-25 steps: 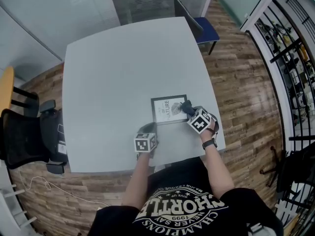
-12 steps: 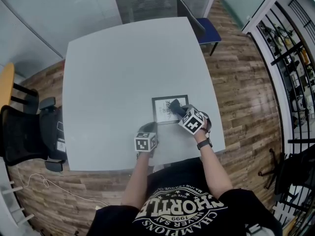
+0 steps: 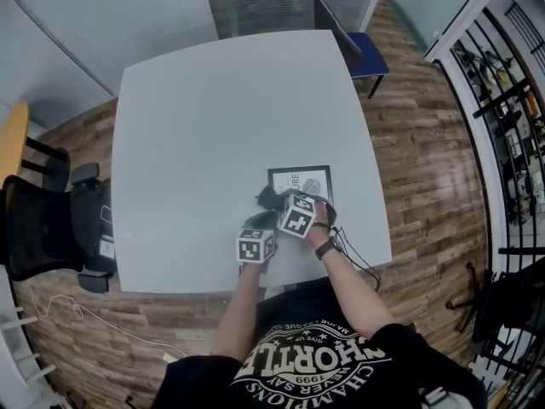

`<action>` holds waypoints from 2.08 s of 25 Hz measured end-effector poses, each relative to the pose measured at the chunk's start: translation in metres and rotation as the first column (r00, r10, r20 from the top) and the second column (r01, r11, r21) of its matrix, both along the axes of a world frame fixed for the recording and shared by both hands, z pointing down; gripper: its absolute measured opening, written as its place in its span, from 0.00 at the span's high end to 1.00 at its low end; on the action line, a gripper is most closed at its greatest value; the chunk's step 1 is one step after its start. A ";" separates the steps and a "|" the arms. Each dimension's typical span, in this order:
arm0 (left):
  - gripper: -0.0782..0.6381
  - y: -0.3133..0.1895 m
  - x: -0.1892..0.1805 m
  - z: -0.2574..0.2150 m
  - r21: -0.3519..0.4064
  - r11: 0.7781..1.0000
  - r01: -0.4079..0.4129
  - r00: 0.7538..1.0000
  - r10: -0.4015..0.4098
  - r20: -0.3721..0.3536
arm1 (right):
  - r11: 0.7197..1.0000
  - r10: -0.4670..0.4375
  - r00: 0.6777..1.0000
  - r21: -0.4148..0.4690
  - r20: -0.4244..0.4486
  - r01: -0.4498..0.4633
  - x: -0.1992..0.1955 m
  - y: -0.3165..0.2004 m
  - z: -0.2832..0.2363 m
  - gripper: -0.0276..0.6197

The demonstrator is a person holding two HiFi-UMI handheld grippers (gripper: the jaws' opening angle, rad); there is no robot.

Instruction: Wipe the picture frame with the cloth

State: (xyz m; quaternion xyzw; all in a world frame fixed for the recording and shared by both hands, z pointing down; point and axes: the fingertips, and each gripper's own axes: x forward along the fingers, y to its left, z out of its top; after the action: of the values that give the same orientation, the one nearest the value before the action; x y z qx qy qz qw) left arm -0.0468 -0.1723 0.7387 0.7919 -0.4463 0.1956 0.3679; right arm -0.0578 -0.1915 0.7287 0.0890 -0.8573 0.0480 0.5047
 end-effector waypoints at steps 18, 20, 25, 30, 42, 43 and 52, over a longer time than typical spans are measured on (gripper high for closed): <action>0.90 0.001 0.001 -0.001 0.005 1.000 -0.013 1.000 0.013 0.001 | 0.943 0.334 0.930 0.062 -0.157 -0.328 0.167 -0.018 0.003 0.85; 0.90 0.001 0.001 -0.001 0.004 1.000 -0.014 1.000 0.014 0.000 | 0.941 0.338 0.926 0.081 -0.168 -0.329 0.168 -0.018 0.004 0.85; 0.90 0.001 0.000 -0.003 0.005 1.000 -0.015 1.000 0.015 -0.004 | 0.950 0.311 0.939 0.057 -0.148 -0.305 0.152 -0.016 0.002 0.85; 0.90 -0.001 -0.002 -0.004 0.000 1.000 0.005 1.000 -0.005 -0.030 | 0.975 0.220 0.975 -0.018 -0.003 -0.220 0.086 -0.003 -0.005 0.85; 0.90 0.008 -0.035 -0.008 -0.077 0.985 0.157 0.978 -0.166 -0.123 | 0.979 0.191 0.979 -0.088 0.069 -0.185 0.018 0.012 -0.002 0.85; 0.90 0.011 -0.037 -0.009 -0.074 0.984 0.159 0.979 -0.167 -0.120 | 0.976 0.207 0.977 -0.081 0.058 -0.202 0.026 0.012 -0.001 0.85; 0.90 0.025 -0.025 -0.023 -0.043 0.992 0.115 0.987 -0.119 -0.106 | 0.864 0.503 0.864 -0.005 -0.013 -0.503 0.152 -0.006 0.003 0.85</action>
State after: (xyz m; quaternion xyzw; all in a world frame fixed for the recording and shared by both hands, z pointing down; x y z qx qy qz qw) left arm -0.0722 -0.1471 0.7158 0.7669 -0.4677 0.1388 0.4170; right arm 0.0945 -0.1974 0.7316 0.3073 -0.8015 0.1808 0.4801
